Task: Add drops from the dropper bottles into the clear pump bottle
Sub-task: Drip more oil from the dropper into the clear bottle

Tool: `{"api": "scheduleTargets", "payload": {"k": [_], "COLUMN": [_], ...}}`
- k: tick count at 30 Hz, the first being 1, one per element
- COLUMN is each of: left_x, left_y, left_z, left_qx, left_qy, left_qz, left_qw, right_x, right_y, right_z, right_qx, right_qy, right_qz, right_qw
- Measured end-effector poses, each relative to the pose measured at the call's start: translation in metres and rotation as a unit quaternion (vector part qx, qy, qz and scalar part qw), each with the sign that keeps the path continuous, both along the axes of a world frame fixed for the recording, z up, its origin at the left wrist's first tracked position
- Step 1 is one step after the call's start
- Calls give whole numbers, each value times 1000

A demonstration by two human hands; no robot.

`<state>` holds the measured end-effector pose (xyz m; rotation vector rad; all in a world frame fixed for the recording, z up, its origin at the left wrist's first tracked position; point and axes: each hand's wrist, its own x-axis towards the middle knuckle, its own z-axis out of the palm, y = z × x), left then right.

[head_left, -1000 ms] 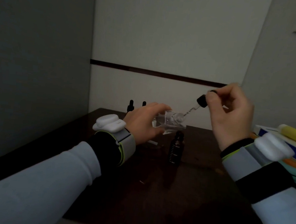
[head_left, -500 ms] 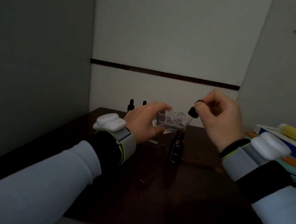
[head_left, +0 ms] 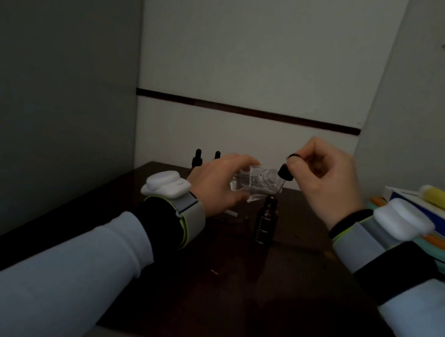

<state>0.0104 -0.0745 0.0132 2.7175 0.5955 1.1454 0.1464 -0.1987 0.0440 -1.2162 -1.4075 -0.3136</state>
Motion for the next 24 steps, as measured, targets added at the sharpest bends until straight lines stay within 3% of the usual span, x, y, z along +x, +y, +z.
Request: {"api": "scheduleTargets", "payload": {"k": [7,14,24], "left_x": [0,0,1], "left_y": [0,0,-3], "left_z": [0,1,1], "left_qx": [-2,-3,10], "left_qy": [-1,-6,-14], "left_qz": [0,-6,-17], "left_qw": [1000,1000,1000], "right_x": [-2,0,-2], "right_y": [-2,-6,0], "right_z": [0,7,-4], "right_qx": [18,154,62], "right_qy": [-14,42,3], "right_qz": [-2,-22,-19], "right_qw": [1000,987,998]}}
